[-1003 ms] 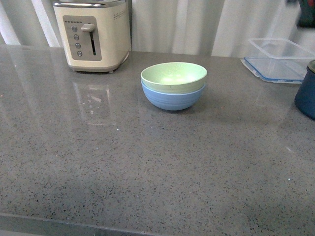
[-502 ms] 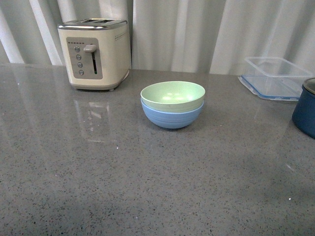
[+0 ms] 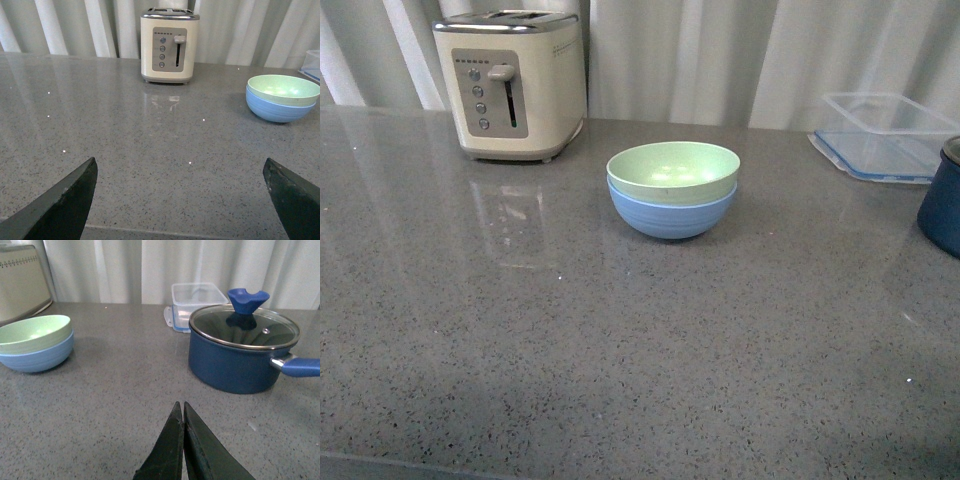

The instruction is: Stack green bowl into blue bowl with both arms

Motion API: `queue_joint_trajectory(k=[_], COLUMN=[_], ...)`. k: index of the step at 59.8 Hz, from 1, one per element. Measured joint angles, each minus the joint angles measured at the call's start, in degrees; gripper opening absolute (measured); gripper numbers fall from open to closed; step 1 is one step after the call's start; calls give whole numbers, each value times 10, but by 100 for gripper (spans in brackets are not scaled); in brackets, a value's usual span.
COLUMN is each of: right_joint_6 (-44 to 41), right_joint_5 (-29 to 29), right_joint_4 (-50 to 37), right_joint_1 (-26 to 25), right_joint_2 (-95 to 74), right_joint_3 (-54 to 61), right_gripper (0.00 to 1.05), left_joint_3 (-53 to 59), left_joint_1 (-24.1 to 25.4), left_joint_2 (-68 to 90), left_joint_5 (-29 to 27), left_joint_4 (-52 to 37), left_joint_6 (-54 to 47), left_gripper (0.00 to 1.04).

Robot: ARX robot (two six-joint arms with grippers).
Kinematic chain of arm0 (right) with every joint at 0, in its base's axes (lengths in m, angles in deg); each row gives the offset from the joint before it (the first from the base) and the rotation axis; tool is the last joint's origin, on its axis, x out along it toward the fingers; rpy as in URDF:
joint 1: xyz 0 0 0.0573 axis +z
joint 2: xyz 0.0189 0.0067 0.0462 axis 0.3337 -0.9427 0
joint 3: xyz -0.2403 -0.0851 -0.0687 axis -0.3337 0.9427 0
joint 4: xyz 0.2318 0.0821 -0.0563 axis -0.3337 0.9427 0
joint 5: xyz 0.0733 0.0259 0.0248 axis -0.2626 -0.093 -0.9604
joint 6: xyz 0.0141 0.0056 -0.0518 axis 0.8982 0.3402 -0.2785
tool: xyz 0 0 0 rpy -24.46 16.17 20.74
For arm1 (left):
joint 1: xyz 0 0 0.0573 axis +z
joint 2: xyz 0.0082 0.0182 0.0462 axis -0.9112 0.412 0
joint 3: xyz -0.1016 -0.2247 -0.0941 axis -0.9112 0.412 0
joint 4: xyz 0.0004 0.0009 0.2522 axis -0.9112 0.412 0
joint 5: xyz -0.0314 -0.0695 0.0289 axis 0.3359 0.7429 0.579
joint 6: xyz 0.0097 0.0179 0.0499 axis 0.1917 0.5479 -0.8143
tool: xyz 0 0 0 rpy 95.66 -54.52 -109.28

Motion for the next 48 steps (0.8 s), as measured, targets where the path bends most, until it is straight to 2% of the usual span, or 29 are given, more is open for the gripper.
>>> queue_joint_trajectory(k=[24,48], right_joint_6=[0,0], right_joint_5=[0,0], right_joint_4=[168,250], right_joint_1=[0,0], right_joint_2=[185,270], right_joint_3=[3,3], right_gripper=[1,1], left_joint_3=[0,0], left_joint_1=[0,0], left_joint_2=[0,0], left_joint_5=[0,0], left_joint_4=[0,0], left_joint_6=[0,0], left_gripper=[98,98])
